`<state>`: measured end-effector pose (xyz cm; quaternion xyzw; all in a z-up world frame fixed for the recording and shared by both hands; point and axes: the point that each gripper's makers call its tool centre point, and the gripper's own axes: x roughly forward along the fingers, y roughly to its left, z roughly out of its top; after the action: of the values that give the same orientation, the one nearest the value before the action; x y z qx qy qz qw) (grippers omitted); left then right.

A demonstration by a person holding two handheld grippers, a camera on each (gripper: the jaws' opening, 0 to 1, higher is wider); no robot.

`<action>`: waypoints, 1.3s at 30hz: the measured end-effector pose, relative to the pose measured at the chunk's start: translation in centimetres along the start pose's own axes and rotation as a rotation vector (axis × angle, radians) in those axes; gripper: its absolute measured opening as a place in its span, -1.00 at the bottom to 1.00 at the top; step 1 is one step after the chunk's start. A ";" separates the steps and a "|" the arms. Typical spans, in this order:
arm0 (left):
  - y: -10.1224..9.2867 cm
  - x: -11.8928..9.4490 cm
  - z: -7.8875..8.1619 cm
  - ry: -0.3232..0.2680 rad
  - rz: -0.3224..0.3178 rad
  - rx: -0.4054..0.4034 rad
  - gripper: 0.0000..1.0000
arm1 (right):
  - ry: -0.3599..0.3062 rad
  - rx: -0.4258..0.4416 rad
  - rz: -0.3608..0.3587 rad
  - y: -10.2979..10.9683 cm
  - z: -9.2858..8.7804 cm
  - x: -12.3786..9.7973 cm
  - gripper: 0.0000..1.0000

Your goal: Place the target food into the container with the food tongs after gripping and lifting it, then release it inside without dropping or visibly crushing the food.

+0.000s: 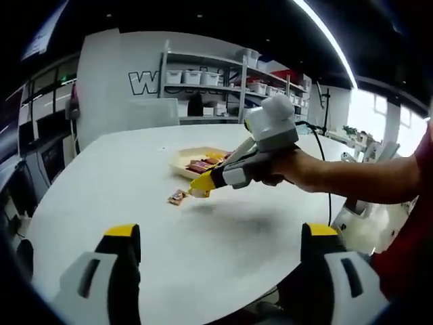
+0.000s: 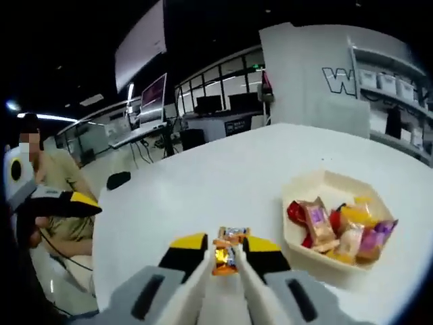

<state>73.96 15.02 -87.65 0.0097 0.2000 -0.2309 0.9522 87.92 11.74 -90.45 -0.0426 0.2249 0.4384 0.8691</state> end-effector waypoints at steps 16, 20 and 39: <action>-0.4 0.2 0.1 0.002 -0.008 0.010 0.93 | -0.039 0.016 -0.044 -2.9 2.2 -1.6 -0.70; -0.4 0.2 0.1 0.004 -0.009 0.013 0.93 | -0.051 0.021 -0.055 -3.5 2.8 -1.9 -0.70; -0.1 0.4 -0.3 0.021 -0.005 0.020 0.93 | -0.078 0.037 -0.107 -7.5 4.7 -2.7 -0.69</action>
<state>74.15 14.74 -88.07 0.0212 0.2076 -0.2352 0.9493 94.05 6.46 -86.04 -0.0215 0.1964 0.3886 0.9000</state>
